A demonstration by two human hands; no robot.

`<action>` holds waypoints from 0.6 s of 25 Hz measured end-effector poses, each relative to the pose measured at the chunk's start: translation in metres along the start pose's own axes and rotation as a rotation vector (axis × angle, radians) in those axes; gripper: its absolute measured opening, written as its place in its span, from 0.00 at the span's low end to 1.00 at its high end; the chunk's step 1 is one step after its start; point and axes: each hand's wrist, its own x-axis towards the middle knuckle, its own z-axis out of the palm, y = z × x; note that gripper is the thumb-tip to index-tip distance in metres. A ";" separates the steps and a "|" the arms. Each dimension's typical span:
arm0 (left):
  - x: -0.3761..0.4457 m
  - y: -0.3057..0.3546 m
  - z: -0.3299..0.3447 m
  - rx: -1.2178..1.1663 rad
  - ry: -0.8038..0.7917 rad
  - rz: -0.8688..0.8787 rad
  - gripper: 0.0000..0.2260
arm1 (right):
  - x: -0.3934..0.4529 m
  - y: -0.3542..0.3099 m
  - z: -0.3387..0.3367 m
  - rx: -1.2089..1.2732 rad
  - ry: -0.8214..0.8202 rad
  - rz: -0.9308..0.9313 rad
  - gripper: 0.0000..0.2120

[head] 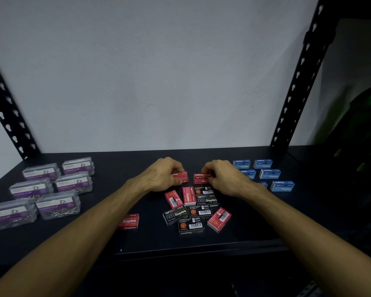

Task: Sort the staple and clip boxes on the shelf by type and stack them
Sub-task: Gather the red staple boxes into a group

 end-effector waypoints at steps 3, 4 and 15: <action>0.002 -0.001 -0.004 -0.096 0.116 -0.009 0.10 | 0.002 0.001 0.002 -0.008 0.014 0.010 0.11; 0.003 -0.001 -0.004 -0.131 0.140 -0.017 0.09 | 0.002 0.001 0.002 -0.011 0.015 0.015 0.11; -0.001 -0.009 -0.006 -0.200 0.180 -0.002 0.13 | 0.003 0.000 0.005 -0.023 0.041 0.020 0.11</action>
